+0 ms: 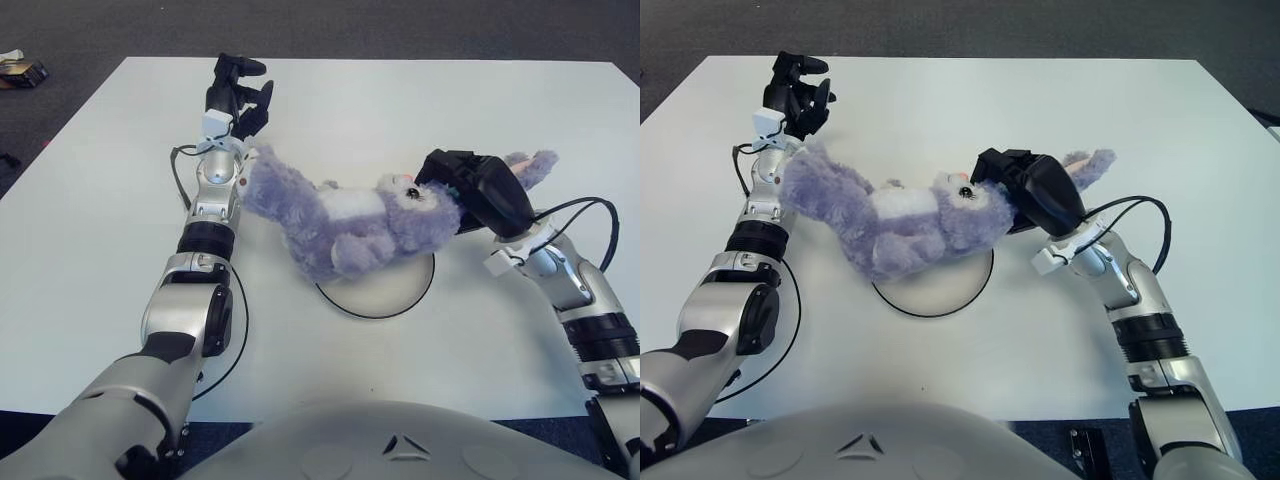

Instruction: Put the doll into the plate.

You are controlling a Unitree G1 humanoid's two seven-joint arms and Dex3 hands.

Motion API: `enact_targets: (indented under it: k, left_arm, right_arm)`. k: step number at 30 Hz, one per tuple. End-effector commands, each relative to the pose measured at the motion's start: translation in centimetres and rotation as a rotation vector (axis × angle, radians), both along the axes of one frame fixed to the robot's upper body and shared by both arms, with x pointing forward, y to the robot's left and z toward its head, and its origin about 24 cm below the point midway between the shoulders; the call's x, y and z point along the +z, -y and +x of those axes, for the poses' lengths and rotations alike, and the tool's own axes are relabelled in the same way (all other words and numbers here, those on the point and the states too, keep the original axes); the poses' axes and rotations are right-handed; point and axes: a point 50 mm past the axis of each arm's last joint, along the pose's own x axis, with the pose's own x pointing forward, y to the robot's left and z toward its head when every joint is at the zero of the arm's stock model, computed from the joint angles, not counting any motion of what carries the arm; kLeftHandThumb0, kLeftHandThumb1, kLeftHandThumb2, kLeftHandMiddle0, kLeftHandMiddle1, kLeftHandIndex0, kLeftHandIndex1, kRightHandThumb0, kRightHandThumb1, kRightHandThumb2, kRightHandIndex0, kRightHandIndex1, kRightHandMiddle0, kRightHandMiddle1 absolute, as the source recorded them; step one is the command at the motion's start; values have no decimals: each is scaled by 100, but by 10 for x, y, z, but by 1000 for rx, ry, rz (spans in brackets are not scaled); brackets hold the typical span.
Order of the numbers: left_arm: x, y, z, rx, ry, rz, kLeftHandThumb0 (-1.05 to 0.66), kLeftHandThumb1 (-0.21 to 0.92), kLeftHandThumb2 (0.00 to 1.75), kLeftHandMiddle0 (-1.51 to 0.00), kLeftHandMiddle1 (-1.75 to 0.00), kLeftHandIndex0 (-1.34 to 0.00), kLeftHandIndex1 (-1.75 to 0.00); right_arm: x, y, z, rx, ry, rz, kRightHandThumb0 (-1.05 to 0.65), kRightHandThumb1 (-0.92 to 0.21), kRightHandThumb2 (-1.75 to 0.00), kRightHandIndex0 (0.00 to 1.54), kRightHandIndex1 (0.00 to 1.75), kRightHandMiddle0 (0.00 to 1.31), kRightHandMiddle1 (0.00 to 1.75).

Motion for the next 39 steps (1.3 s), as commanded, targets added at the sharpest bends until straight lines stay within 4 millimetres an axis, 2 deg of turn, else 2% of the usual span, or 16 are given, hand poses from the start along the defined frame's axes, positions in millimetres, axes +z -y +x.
enact_targets:
  k: [1, 2, 3, 4, 5, 6, 9, 15, 21, 28, 32, 39]
  left_arm:
    - [-3, 0, -2, 12, -9, 7, -1, 92, 41, -33, -159, -23, -155]
    - [-2, 0, -2, 12, -9, 7, -1, 92, 41, -33, -159, -23, -155]
    - [-2, 0, -2, 12, -9, 8, -1, 92, 41, -33, -159, -23, -155]
    - [-2, 0, -2, 11, -9, 8, -1, 92, 41, -33, -159, -23, -155]
    - [-2, 1, -2, 11, -8, 8, -1, 92, 41, -32, -159, -23, -155]
    - [-2, 1, -2, 11, -8, 8, -1, 92, 41, -32, -159, -23, -155]
    - [-2, 1, -2, 11, -9, 8, -1, 92, 42, -32, -159, -23, -155]
    - [-2, 3, -2, 8, -9, 8, -1, 92, 42, -32, -160, -22, -156]
    - [-1, 8, -2, 0, -8, 7, -1, 92, 42, -32, -160, -22, -156]
    - [0, 9, -2, 0, -9, 7, -1, 92, 42, -32, -160, -22, -156]
    - [0, 15, 0, -14, -12, 9, -1, 92, 42, -32, -160, -22, -156]
    - [0, 17, 0, -19, -12, 8, -1, 92, 42, -32, -160, -21, -156]
  right_arm:
    - [6, 7, -4, -15, -43, -89, -39, -91, -27, 48, 143, 37, 134]
    - [7, 8, -5, -20, -61, -115, -45, -91, -19, 42, 98, 32, 99]
    - [9, 9, -6, -20, -72, -126, -47, -91, -16, 41, 80, 32, 84]
    - [10, 9, -6, -19, -77, -125, -51, -91, -11, 38, 52, 31, 60]
    - [11, 9, -6, -18, -81, -124, -53, -91, -8, 32, 33, 29, 43]
    - [12, 9, -6, -13, -85, -125, -54, -92, -5, 26, 21, 28, 31]
    - [14, 9, -6, -7, -93, -129, -56, -92, -2, 16, 7, 25, 16]
    - [18, 12, -7, 14, -112, -158, -57, -92, -1, 11, 1, 24, 8]
    - [30, 19, -6, 60, -138, -229, -60, -92, -1, 1, 0, 16, 2]
    - [31, 20, -6, 67, -145, -231, -61, -92, -2, 0, 0, 15, 1]
    - [44, 28, 1, 35, -88, -258, -62, -92, -4, 0, 0, 12, 0]
    - [48, 34, 5, 32, -82, -264, -66, -92, -5, 0, 0, 9, 0]
